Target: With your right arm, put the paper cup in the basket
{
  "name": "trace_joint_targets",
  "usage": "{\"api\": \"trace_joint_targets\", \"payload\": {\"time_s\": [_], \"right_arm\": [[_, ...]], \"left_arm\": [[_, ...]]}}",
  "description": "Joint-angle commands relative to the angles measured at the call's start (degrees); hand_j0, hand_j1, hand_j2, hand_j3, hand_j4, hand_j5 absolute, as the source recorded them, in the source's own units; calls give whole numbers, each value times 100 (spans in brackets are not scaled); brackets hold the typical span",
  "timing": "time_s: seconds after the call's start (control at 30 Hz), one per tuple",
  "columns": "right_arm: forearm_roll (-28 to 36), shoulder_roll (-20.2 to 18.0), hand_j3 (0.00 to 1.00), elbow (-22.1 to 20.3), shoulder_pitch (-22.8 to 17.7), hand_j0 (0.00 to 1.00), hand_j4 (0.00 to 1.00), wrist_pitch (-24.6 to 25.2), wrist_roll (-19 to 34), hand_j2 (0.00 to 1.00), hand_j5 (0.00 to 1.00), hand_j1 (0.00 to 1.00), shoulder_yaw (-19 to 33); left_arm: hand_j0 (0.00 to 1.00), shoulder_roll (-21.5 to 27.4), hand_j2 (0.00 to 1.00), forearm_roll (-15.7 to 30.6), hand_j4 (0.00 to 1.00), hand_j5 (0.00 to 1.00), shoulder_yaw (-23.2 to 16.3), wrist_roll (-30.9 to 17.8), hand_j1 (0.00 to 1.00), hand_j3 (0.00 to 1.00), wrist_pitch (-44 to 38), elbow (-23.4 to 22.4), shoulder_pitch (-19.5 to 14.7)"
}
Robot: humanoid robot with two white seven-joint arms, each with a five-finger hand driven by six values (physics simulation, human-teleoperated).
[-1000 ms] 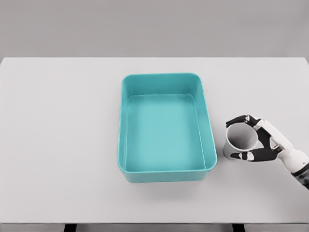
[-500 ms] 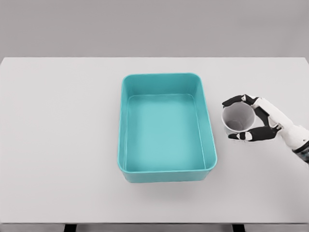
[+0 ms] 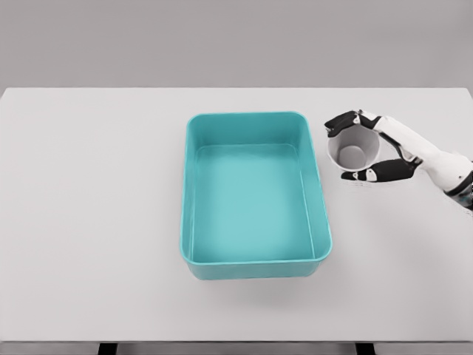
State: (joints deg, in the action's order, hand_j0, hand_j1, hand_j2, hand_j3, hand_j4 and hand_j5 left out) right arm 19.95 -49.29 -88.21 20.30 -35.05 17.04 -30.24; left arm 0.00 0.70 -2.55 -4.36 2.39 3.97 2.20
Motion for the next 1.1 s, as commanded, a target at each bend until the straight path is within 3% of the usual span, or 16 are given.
{"api": "trace_joint_targets", "payload": {"time_s": [0.0,0.4,0.5,0.73,0.83,1.0,1.07], "right_arm": [[-141,25,59,-3,26,59,59,5,-25,59,59,59,-131],[-536,192,59,-3,809,59,59,5,-25,59,59,59,-482],[-615,429,59,14,1230,59,59,5,-25,59,59,59,-843],[-826,763,56,15,1793,56,56,5,-25,56,56,56,-1467],[-1125,939,66,41,2066,66,66,5,-16,66,66,66,-1810],[-1292,965,70,41,2101,70,70,5,19,70,70,70,-2082],[-1450,965,91,41,2127,91,91,5,19,91,91,91,-2144]], "left_arm": [[100,0,100,1,100,100,1,-3,100,100,-2,7,0],[100,0,100,1,100,100,1,-3,100,100,-2,-2,0],[100,0,100,1,100,100,1,-3,100,100,-2,-2,0],[100,0,100,1,100,100,1,-3,100,100,-2,-2,0],[100,0,100,1,100,100,1,-3,100,100,-2,-2,0],[100,0,100,1,100,100,1,6,100,100,-2,-2,0],[100,0,100,1,100,100,1,6,100,100,-2,-2,0]]}}
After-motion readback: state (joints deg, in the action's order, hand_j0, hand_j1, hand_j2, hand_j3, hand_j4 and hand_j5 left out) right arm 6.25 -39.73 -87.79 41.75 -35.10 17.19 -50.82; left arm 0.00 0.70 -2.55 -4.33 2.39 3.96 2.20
